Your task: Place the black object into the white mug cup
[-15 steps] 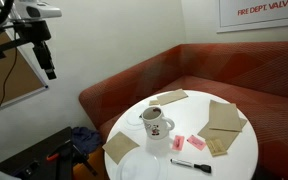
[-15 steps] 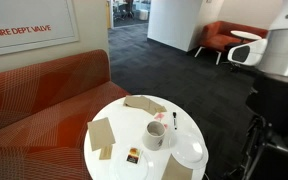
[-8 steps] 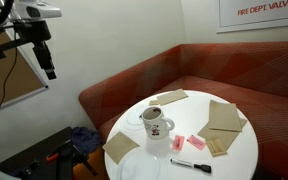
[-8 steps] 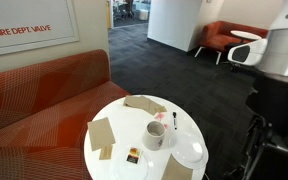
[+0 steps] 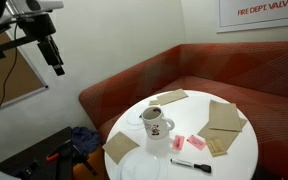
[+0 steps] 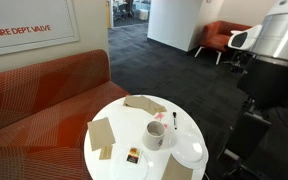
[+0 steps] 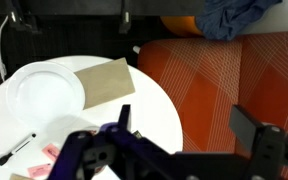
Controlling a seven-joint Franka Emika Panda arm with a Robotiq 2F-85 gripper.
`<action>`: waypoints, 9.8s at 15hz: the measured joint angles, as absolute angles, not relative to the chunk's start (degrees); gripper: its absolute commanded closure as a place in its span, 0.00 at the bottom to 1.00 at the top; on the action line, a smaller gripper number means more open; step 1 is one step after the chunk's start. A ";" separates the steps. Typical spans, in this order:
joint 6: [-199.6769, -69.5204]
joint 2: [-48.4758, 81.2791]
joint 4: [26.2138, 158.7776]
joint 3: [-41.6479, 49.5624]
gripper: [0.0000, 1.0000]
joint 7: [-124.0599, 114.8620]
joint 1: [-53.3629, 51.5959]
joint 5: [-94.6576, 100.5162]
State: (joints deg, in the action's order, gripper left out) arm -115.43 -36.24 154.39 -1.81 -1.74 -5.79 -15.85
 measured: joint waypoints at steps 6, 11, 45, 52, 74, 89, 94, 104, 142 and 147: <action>-128.20 -33.01 154.23 -1.57 0.00 -4.05 -0.48 -14.93; -141.98 -26.75 154.16 -1.65 0.00 -11.21 3.70 -10.64; -170.57 20.53 138.45 10.16 0.00 -34.80 10.14 -6.65; -170.67 29.48 132.30 11.43 0.00 -34.76 7.63 -9.76; -170.14 45.37 119.65 13.53 0.82 -34.77 5.42 -13.87; -170.08 37.40 122.38 13.62 0.97 -26.57 4.10 -13.87; -170.09 27.13 128.53 15.08 0.97 -22.50 1.55 -10.93; -170.11 8.53 139.66 20.04 0.97 -21.73 -6.71 8.71; -138.84 -3.36 147.23 2.06 0.97 -126.42 -7.32 102.97; -136.63 -1.58 147.24 0.55 0.88 -128.41 -7.21 103.35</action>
